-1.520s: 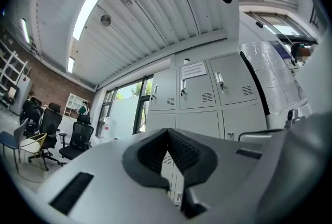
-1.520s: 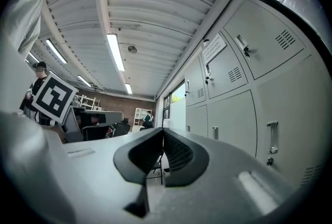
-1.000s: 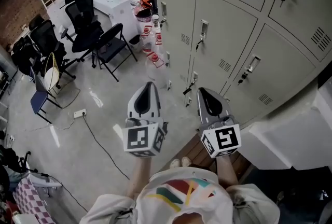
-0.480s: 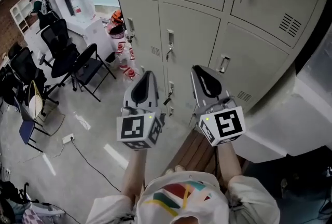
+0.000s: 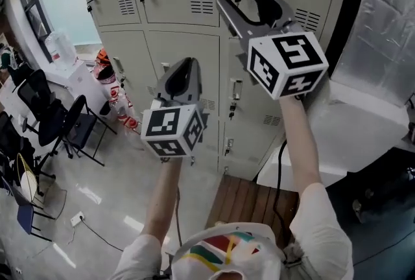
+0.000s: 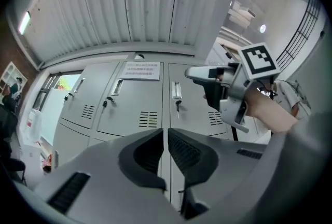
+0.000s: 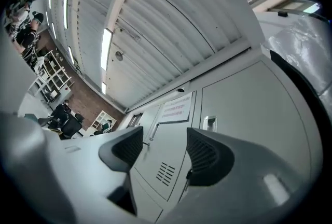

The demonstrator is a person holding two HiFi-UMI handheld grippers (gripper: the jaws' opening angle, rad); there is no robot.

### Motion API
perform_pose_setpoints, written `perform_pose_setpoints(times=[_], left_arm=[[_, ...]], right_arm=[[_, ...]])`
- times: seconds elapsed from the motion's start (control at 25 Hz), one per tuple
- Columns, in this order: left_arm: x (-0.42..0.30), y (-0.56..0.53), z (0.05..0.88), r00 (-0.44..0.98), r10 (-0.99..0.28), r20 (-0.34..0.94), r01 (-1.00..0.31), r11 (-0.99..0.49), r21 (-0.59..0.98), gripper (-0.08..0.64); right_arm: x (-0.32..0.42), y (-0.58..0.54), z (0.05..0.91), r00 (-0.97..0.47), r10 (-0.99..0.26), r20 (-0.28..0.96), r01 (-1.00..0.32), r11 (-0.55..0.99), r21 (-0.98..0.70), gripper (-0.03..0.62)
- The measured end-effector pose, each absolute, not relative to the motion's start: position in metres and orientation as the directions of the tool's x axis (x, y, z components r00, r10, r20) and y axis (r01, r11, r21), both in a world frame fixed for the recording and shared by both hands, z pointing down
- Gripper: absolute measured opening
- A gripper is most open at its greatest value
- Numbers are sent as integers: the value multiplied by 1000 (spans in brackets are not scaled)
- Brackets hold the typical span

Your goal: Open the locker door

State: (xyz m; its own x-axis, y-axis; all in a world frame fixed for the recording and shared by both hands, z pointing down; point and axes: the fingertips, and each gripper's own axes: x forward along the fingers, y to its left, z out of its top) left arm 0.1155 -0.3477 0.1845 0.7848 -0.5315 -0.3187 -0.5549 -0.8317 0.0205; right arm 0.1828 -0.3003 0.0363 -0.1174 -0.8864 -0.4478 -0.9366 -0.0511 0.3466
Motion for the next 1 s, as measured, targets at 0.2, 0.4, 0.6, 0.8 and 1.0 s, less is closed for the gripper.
perform_pose_setpoints(times=[0.2, 0.4, 0.6, 0.8, 1.0], left_arm=[[150, -348, 178, 823, -475, -311, -495, -869, 18, 18], [159, -356, 182, 835, -465, -295, -481, -877, 21, 18], [156, -368, 188, 832, -474, -288, -484, -874, 41, 18], [148, -380, 199, 826, -492, -276, -493, -867, 68, 18], [144, -383, 200, 826, -492, -275, -492, -867, 74, 20]], right_arm=[[222, -341, 4, -57, -926, -374, -948, -67, 312, 319], [247, -377, -3, -24, -958, -287, -960, -58, 273, 334], [258, -399, -4, 11, -973, -230, -972, -65, 224, 334], [265, -412, -2, 51, -977, -207, -975, -94, 200, 334], [264, -411, -3, 53, -973, -223, -979, -95, 183, 334]])
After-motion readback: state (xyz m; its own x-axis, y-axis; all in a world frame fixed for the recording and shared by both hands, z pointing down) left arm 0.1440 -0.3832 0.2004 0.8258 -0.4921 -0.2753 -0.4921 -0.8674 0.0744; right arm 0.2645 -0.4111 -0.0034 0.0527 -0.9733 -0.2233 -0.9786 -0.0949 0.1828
